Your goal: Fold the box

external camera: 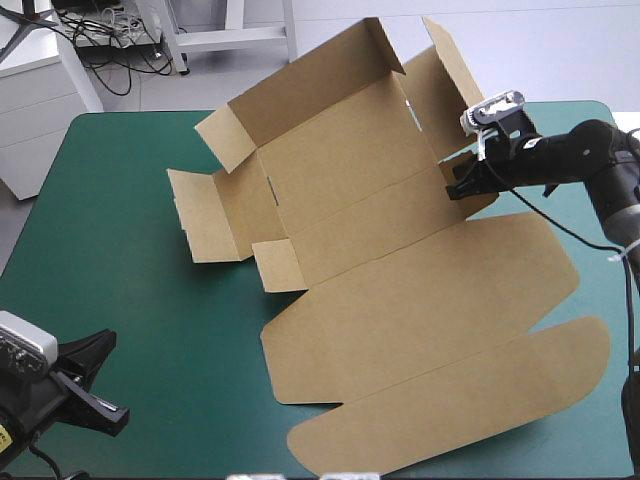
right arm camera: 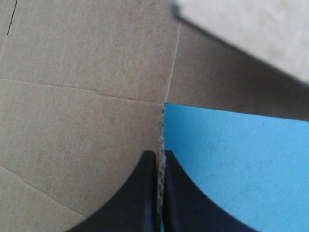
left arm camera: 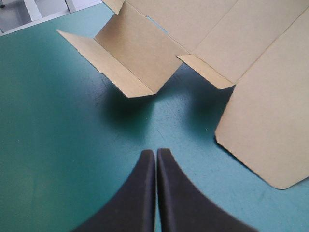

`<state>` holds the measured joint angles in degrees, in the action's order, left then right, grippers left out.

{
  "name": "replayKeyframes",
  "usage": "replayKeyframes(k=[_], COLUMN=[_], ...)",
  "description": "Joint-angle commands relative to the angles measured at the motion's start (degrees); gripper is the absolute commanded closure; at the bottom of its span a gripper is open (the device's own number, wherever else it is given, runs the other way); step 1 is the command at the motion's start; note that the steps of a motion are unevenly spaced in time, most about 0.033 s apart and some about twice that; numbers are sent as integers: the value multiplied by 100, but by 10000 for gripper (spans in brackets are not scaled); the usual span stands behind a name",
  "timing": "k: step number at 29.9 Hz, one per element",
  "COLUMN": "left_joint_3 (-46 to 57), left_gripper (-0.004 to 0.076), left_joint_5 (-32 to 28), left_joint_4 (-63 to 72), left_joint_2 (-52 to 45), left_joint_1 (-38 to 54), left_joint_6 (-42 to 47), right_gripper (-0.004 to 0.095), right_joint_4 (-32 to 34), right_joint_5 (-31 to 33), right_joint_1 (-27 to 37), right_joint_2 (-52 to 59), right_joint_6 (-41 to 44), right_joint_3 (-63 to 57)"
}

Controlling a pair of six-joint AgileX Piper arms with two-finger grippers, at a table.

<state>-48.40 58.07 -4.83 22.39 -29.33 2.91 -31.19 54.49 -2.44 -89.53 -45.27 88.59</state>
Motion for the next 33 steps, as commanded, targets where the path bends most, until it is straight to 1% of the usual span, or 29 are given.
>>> replayKeyframes(k=[1,3,6,10,13,17,18,23,25,28,33], left_joint_3=[-188,-178,-178,-178,-178,-178,-178,-178,-178,-178,-178], left_gripper=[734,734,734,734,734,734,734,734,734,734,734], left_joint_5=[-285,-249,-249,-249,-249,-249,-249,-249,-249,-249,-249], left_joint_4=[18,18,67,191,325,375,375,375,375,375,375], left_joint_2=[61,61,61,61,61,61,61,61,61,61,61], left_joint_1=[4,4,4,4,4,4,4,4,4,4,4], left_joint_6=[23,23,23,23,23,23,23,23,23,23,23], right_gripper=[928,928,928,928,928,928,928,928,928,928,928], right_joint_4=[-316,-386,-324,-298,-298,-234,-144,741,884,857,854], right_joint_5=[329,665,1112,1460,1468,1460,1455,1395,1288,1067,1041], right_joint_1=[-23,-23,-109,-371,-665,-1088,-1180,-1793,-1982,-2210,-2491], right_joint_2=[17,-162,-411,-644,-746,-834,-859,-1095,-1215,-1437,-1803], right_joint_6=[-737,-935,-1328,-1997,-2261,-2734,-2808,-2943,-2965,-3057,-3164], right_joint_3=[990,1464,2065,2670,2987,3085,3085,3085,3085,3085,3085])
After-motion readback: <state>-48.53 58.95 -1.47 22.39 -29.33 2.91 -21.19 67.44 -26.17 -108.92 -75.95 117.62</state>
